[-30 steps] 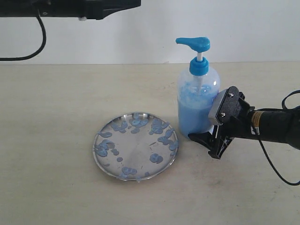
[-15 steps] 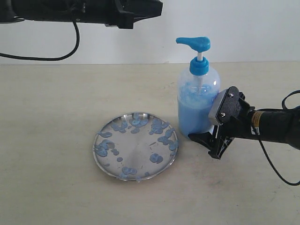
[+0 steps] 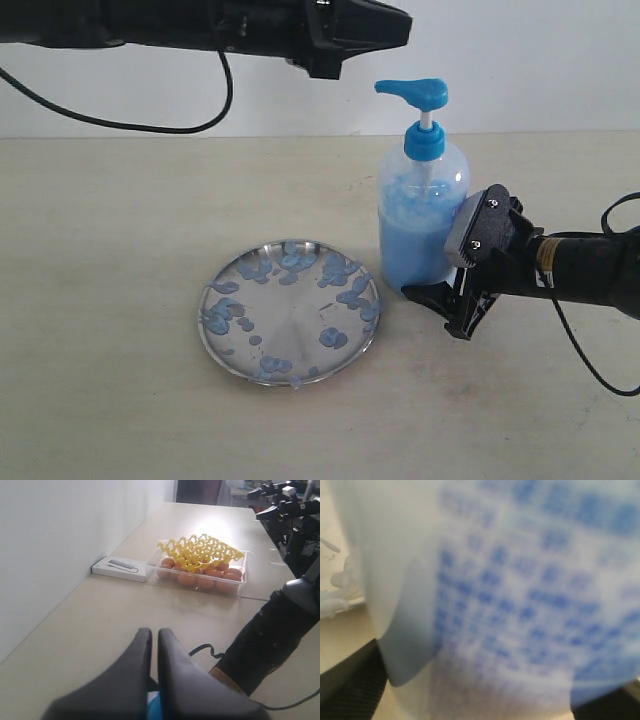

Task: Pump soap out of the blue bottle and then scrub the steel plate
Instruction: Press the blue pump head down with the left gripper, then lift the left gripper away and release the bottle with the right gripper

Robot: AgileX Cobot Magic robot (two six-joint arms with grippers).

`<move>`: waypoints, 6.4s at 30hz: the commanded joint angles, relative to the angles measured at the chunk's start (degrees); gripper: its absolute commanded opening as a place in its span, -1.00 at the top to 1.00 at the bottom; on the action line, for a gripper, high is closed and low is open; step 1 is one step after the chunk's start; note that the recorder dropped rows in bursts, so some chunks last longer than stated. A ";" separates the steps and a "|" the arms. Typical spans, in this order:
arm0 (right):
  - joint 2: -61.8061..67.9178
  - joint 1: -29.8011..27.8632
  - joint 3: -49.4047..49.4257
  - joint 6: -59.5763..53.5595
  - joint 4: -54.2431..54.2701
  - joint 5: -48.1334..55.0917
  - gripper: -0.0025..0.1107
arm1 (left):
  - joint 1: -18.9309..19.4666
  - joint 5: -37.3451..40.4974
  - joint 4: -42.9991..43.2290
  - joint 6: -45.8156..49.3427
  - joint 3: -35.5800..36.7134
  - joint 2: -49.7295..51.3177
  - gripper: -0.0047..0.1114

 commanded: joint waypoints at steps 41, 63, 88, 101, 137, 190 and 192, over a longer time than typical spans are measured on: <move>0.11 -0.06 0.38 -1.01 -0.83 1.00 0.96 | -5.04 -0.88 17.57 -13.49 -2.46 7.66 0.84; 0.11 -0.06 0.38 -1.01 -0.94 -0.19 0.96 | -4.90 3.30 19.26 -14.47 -2.46 0.72 0.84; 0.11 -0.06 0.38 -2.90 -0.71 -0.11 0.96 | -4.90 -10.51 15.04 -8.80 -2.46 -2.22 0.84; 0.11 -0.06 0.38 -4.73 0.57 -0.19 0.96 | -4.90 -4.25 14.65 -9.37 -2.46 -2.22 0.84; 0.11 -0.06 0.38 -4.14 0.58 -1.07 0.96 | -4.90 -4.15 21.44 -15.91 -2.35 3.05 0.84; 0.11 -0.06 0.38 3.85 12.62 -5.27 -0.87 | -4.91 -18.35 -8.91 14.97 16.82 -20.48 0.84; 0.11 -0.06 0.38 3.85 12.62 -5.27 -0.87 | -4.91 -20.66 -8.91 15.07 19.34 -22.42 0.84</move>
